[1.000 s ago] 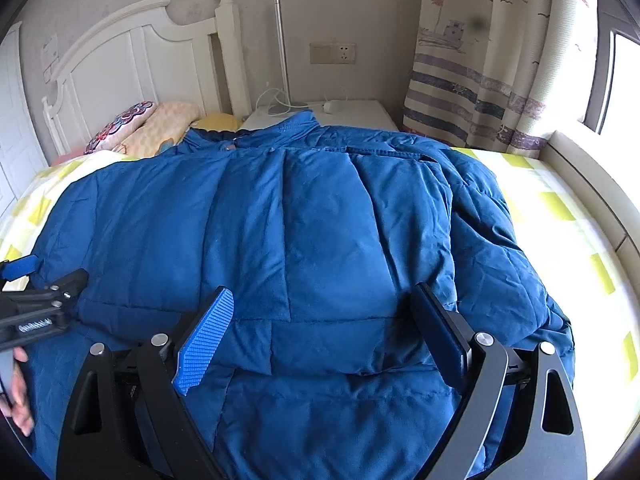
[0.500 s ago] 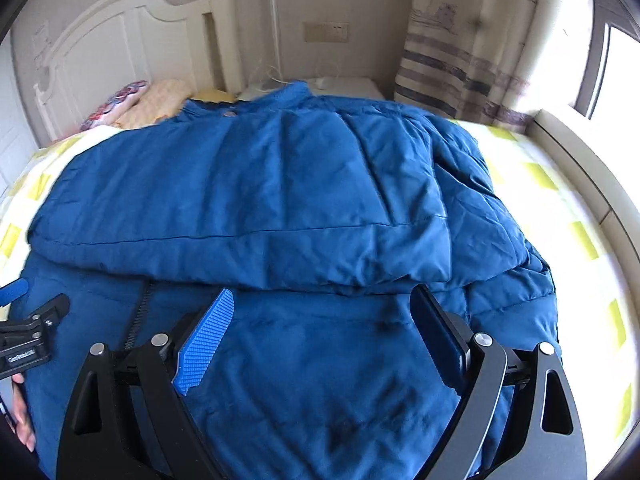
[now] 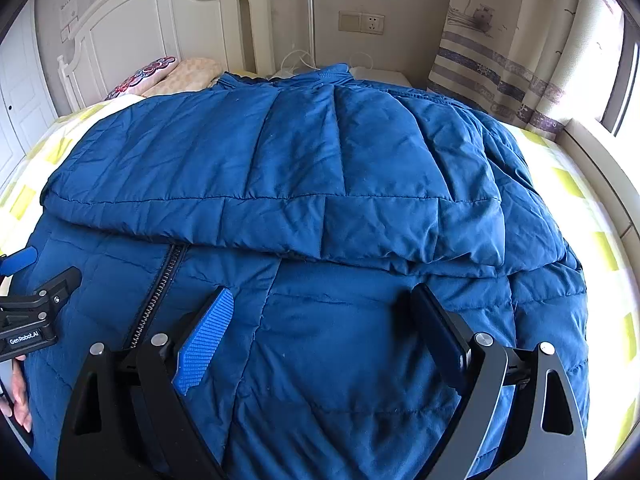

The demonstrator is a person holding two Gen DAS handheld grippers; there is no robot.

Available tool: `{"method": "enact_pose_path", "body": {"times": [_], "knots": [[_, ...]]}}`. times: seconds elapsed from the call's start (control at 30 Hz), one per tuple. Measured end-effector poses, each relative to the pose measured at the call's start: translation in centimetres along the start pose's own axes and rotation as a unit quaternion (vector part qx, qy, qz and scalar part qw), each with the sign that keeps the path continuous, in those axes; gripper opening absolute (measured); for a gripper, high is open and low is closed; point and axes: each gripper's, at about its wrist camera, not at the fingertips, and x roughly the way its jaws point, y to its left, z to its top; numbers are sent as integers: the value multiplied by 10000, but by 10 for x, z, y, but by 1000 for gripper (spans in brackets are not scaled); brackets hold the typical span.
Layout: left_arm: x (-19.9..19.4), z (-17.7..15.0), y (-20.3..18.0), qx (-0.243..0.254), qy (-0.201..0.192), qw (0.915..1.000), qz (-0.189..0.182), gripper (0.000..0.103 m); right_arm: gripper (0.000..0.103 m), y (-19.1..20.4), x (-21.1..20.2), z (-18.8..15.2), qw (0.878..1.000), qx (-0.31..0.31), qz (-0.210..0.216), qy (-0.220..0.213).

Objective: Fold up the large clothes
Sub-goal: 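Grasp the jacket hem with both tools and fold it toward the collar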

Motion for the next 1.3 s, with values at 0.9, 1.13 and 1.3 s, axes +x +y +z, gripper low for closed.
{"method": "enact_pose_path", "body": {"times": [0.9,1.13,1.3], "knots": [[-57,-67,2,142,22,9998,156,101,87,-6,-59,-58,9979,-537,-324,141],[-81,-74,25,-350,-92,9989,-283,101,87,-29,-94,-75,9999,-62,-137,-14],[-103,-99,-18,374,-209,9977,-531,101,87,10,-108,-104,9962,-867,114,58]]}}
